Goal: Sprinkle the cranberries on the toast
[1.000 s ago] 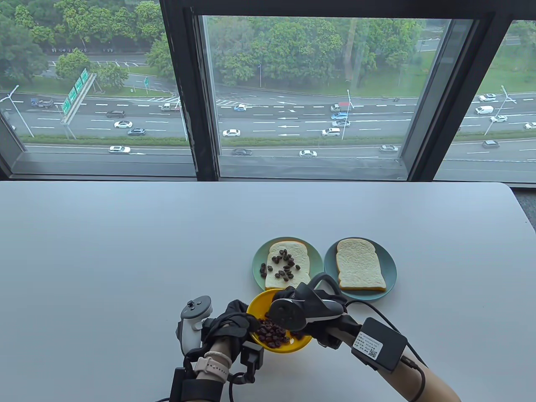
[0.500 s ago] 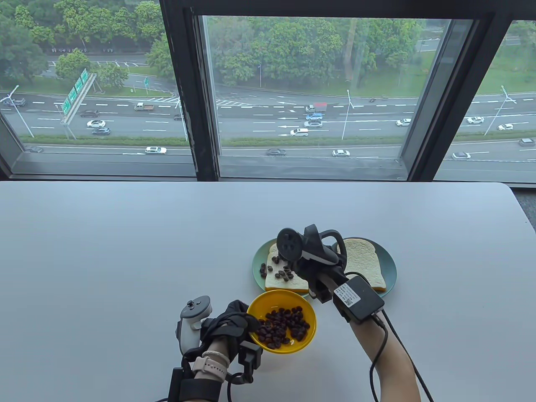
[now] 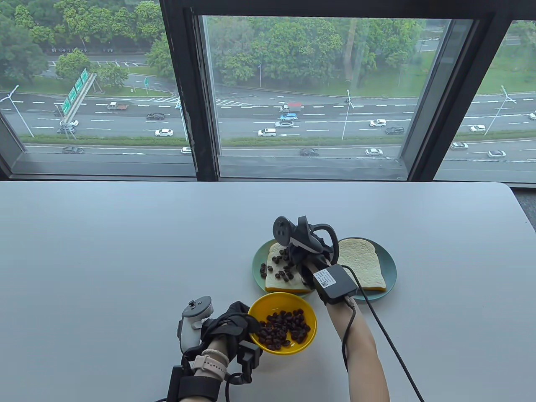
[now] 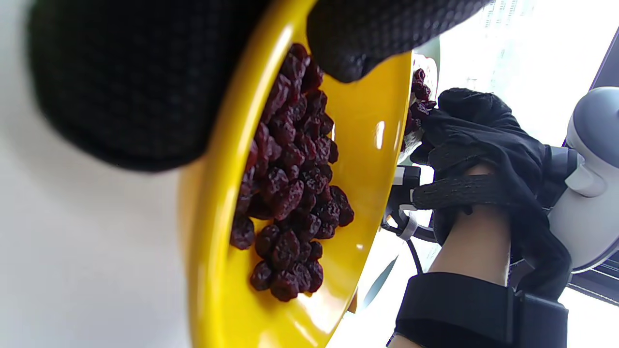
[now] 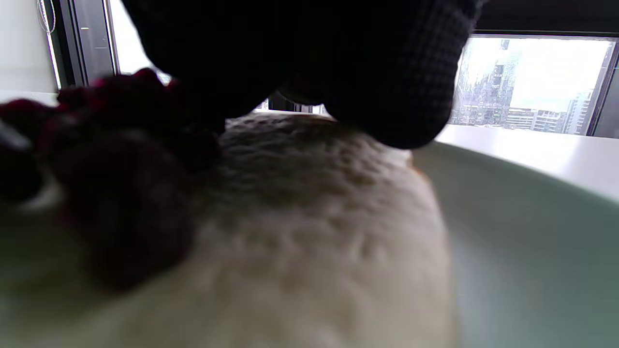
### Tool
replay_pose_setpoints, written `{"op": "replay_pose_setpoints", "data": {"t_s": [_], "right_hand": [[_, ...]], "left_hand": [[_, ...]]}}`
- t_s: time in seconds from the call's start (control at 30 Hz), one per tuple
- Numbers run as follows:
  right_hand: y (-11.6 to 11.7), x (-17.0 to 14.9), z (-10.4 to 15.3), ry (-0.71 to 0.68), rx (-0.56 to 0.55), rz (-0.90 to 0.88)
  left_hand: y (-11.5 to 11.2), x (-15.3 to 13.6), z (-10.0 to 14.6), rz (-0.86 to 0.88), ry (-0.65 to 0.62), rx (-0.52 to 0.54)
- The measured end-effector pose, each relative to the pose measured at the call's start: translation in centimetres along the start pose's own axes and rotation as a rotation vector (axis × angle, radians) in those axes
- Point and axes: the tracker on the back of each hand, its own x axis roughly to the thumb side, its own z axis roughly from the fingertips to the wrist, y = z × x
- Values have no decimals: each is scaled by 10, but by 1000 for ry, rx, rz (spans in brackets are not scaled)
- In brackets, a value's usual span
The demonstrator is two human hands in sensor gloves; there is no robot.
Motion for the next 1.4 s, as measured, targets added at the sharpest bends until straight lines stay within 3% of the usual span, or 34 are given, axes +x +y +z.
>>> {"op": "replay_pose_setpoints", "data": {"t_s": [0.5, 0.67, 0.9, 1.17, 1.4], "right_hand": [[-10, -22, 36, -74, 65, -111], [-29, -30, 66, -152, 41, -210], [-56, -17, 127, -409, 128, -323], [-52, 14, 178, -583, 282, -115], [-32, 37, 188, -610, 384, 83]], "left_hand": [[2, -1, 1, -26, 10, 28], [2, -1, 1, -38, 13, 33], [-1, 1, 3, -38, -8, 46], [-7, 2, 9, -11, -37, 38], [-16, 11, 14, -27, -95, 47]]}}
